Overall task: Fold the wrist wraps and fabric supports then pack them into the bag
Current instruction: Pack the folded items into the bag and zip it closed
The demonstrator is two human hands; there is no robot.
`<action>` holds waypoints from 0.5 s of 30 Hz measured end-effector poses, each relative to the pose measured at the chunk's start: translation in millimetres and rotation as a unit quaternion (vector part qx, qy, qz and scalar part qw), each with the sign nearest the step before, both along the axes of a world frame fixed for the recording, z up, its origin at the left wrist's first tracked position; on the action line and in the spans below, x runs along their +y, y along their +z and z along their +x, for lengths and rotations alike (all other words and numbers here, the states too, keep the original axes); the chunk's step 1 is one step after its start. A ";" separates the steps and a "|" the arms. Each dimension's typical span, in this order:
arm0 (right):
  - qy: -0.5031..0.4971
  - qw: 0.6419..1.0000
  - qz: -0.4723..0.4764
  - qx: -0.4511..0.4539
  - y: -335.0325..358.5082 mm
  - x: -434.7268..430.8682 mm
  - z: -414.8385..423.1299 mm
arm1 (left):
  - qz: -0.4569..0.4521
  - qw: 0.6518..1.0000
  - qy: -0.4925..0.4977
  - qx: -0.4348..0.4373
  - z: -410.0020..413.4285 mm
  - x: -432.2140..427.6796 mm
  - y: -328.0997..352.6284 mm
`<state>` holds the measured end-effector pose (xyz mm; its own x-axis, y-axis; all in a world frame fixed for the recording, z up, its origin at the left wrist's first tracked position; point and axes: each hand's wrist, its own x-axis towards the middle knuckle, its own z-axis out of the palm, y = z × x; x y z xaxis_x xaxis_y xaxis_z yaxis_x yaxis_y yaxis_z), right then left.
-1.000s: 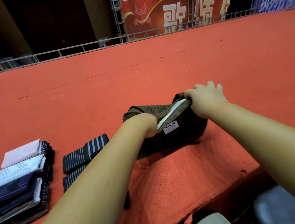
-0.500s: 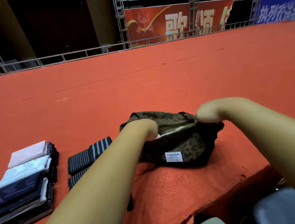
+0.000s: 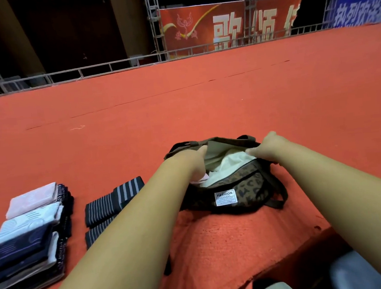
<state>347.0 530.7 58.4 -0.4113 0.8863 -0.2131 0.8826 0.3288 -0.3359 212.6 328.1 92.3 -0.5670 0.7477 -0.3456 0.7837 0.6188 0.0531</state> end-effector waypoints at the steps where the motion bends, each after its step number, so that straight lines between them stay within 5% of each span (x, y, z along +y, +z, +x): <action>1: 0.000 1.000 -0.022 0.010 -4.9 3.2 -0.9 | -0.004 1.000 0.000 0.006 0.0 0.4 -0.3; 7: 0.020 0.997 0.039 0.068 -16.1 21.1 -10.5 | 0.027 1.000 0.012 -0.010 -7.3 0.6 -4.6; 11: 0.006 0.978 0.112 0.175 31.0 24.1 -19.7 | 0.017 1.000 0.018 0.001 -9.8 -2.5 6.8; 15: 0.054 0.971 0.176 0.154 83.6 15.1 -28.5 | -0.026 1.000 -0.006 0.017 -9.0 -9.1 28.8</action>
